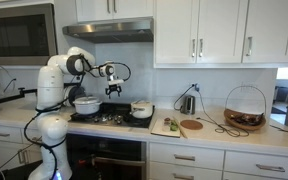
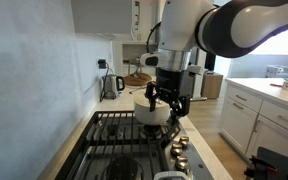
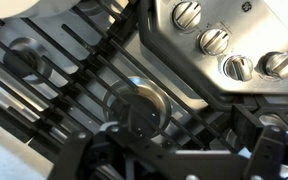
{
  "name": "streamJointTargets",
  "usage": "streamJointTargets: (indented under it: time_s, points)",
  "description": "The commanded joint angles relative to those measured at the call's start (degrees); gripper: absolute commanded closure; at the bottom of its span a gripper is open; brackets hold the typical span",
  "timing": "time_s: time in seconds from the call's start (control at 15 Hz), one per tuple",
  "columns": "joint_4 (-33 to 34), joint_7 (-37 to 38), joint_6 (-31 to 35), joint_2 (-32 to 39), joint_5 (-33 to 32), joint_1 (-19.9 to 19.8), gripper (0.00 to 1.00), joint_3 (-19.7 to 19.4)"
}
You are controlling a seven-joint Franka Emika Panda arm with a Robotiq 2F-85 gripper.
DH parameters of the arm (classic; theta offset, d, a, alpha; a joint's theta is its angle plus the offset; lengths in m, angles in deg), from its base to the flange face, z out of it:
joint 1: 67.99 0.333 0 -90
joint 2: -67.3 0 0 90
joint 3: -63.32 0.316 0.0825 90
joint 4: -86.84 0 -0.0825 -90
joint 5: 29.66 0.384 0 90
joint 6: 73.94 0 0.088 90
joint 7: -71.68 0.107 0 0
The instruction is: Twist the second knob from the left of the stove.
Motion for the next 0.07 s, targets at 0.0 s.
streamJointTargets:
  time_s: [0.0]
  points:
    - [0.4,0.1,-0.3,0.2,-0.1,0.0,0.00,0.1]
